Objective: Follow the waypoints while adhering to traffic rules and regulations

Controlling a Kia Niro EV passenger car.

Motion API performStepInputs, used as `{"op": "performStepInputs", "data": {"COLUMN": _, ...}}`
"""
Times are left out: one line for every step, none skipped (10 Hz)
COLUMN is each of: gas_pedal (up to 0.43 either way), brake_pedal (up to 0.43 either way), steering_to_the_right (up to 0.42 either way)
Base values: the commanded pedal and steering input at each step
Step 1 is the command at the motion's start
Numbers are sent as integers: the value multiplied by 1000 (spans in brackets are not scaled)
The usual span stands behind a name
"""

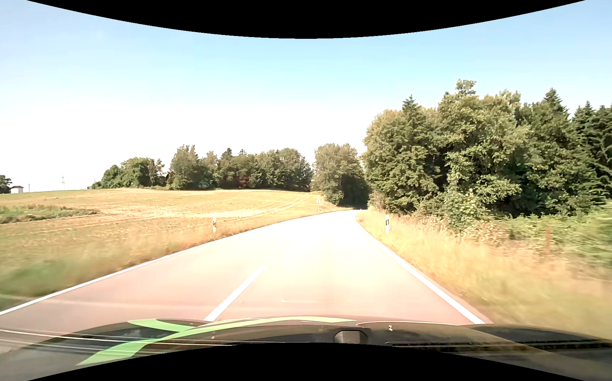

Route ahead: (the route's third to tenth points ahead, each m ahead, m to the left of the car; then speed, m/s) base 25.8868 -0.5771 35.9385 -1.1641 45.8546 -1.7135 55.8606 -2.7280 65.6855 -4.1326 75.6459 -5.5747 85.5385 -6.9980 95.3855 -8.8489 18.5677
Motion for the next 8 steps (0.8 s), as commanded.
{"op": "performStepInputs", "data": {"gas_pedal": 47, "brake_pedal": 0, "steering_to_the_right": 15}}
{"op": "performStepInputs", "data": {"gas_pedal": 59, "brake_pedal": 0, "steering_to_the_right": 15}}
{"op": "performStepInputs", "data": {"gas_pedal": 79, "brake_pedal": 0, "steering_to_the_right": 15}}
{"op": "performStepInputs", "data": {"gas_pedal": 87, "brake_pedal": 0, "steering_to_the_right": 15}}
{"op": "performStepInputs", "data": {"gas_pedal": 98, "brake_pedal": 0, "steering_to_the_right": 15}}
{"op": "performStepInputs", "data": {"gas_pedal": 110, "brake_pedal": 0, "steering_to_the_right": 15}}
{"op": "performStepInputs", "data": {"gas_pedal": 118, "brake_pedal": 0, "steering_to_the_right": 14}}
{"op": "performStepInputs", "data": {"gas_pedal": 118, "brake_pedal": 0, "steering_to_the_right": 13}}
